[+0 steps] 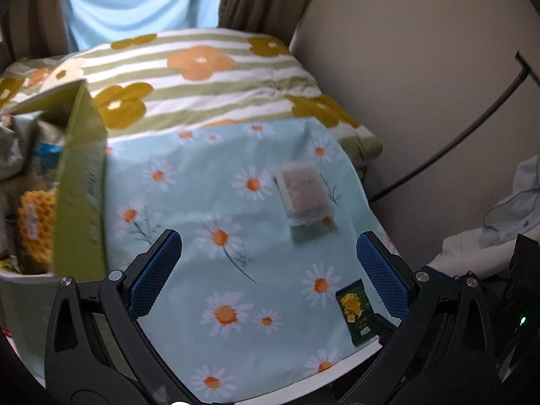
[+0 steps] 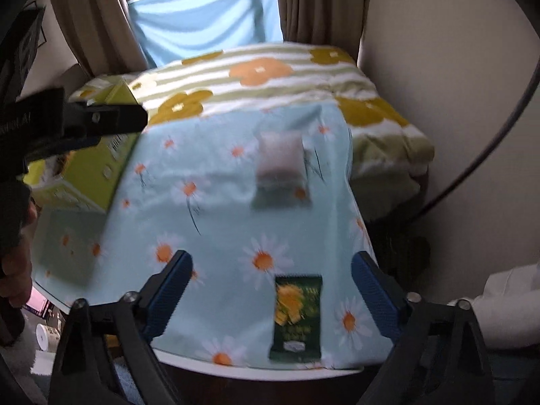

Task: Organize snacks
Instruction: 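Move both tools back toward the white packet and green cracker packet, then grasp the white pastry packet with the left tool while the right tool grasps the green cracker packet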

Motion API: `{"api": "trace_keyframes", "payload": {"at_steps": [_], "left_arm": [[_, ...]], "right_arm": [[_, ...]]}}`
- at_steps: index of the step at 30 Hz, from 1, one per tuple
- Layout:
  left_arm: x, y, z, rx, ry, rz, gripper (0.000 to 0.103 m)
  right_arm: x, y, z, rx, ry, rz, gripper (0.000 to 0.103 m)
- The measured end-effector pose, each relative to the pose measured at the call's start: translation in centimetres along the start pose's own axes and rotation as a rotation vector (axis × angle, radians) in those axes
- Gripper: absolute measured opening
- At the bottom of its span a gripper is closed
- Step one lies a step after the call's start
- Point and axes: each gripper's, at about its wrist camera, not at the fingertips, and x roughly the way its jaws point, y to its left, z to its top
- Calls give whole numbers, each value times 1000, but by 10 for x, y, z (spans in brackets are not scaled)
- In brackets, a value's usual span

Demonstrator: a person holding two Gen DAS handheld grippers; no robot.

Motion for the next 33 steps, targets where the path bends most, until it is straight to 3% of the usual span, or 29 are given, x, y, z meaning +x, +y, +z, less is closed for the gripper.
{"api": "trace_keyframes", "payload": {"at_steps": [7,18,25,29,33], "left_arm": [[71,-20,7,27,90,-9,103],[183,-47,46,46,261,74,103],[222,-63,54,94,311,120,102],[238,-67,51,118,342,145,88],[237,-72,50,165,318,136,77]], "right_arm": [[39,-13,-30,25,91,-8,74],[66,-15,-48,29,169,-54,72],[74,-12,-44,20,184,-83,72],[80,-12,-42,6,201,-89,72],[84,-11,-41,-16,218,-89,72]]}}
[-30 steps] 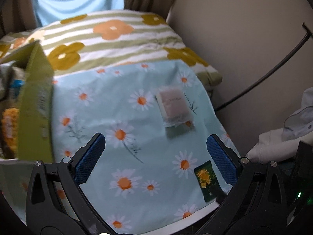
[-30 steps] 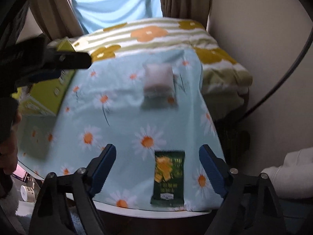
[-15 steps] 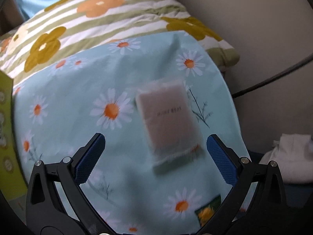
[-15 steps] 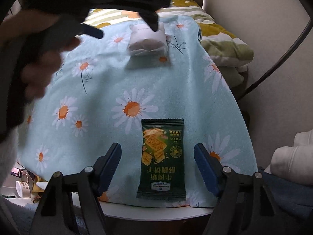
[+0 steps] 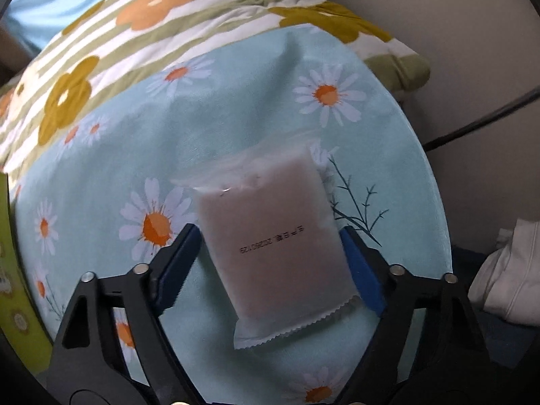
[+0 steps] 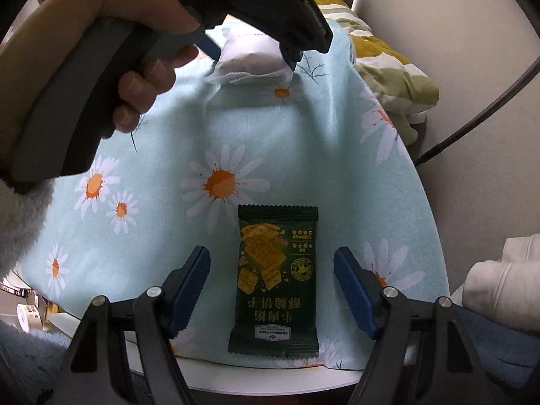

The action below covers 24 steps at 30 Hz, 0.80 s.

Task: Organize snacks
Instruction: 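Grasp the white pastry packet with the left tool while the right tool grasps the green cracker packet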

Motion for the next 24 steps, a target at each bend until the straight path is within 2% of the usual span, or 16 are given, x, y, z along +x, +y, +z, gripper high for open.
{"api": "trace_keyframes", "payload": {"at_steps": [4,6,8,15,24], "left_arm": [[-2,-2,-1,25,-9,-1,71],[-3,-2,0,33,-11,-7,71],[-4,-1,-1,39,-15,-13,70],[-9,9,-6,26,-21,-15,68],[-33,41,-39,-4,-33,-5,68]], "right_arm": [[3,-2,2,-4,11,12,72],[5,-1,3,-6,17,13,71],[6,-1,4,-13,23,11,65],[10,-4,11,-21,29,16,62],[11,-3,9,-30,20,21,62]]}}
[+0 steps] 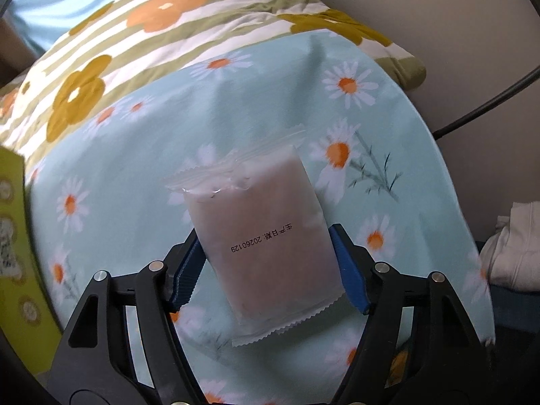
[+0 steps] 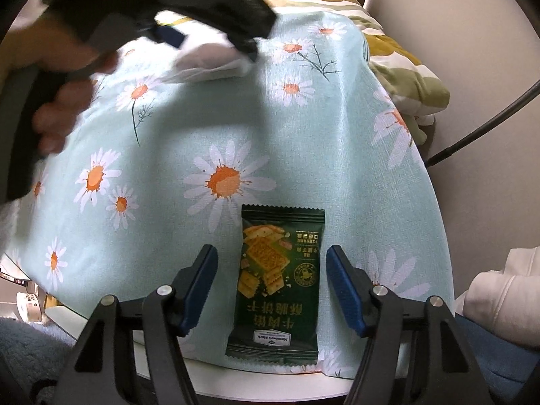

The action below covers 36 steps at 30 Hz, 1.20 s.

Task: Organize snacks
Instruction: 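Grasp the white pastry packet with the left tool while the right tool grasps the green cracker packet, then carry the white packet and green cracker packet over the yellow box with both tools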

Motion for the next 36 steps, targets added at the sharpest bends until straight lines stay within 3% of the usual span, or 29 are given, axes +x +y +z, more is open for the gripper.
{"api": "trace_keyframes", "payload": {"at_steps": [10,15,18,22,28,36], "left_arm": [[-29,26,-81,-3,48,11,68],[-36,32,-113,-38,77,-6,68],[-39,30,-126,-43,80,-10,68],[-41,27,-139,-58,81,-11,68],[-52,29,-154,-91,60,-8,68],[-96,57,-167,-186,-20,0,68]], "right_arm": [[-1,4,-6,-27,-11,5,62],[-3,9,-13,-46,-15,-8,56],[-4,11,-18,-69,-21,-24,46],[-7,14,-23,-91,-35,-19,41],[-13,16,-25,-91,-59,7,41],[-46,33,-1,-137,-129,35,41]]}}
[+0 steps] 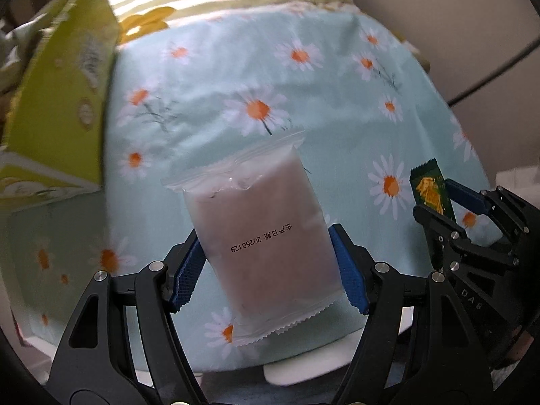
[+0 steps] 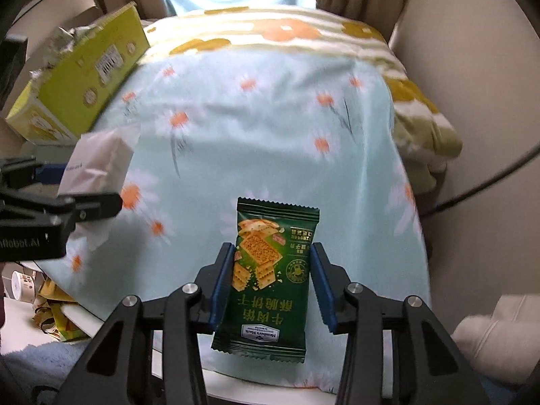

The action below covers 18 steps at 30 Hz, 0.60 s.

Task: Organize snacks
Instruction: 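Carry the white packet and green cracker packet over the yellow box with both tools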

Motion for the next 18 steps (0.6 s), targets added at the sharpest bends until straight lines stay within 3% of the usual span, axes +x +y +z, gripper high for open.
{"api": "trace_keyframes", "payload": {"at_steps": [12,18], "left_arm": [[-123,81,37,-121,-248,-22,68],[-170,154,55,-167,-322,0,68]], "right_arm": [[-76,60,103,-129,-189,63,41],[-101,122,158,-163,-273,118,41]]}}
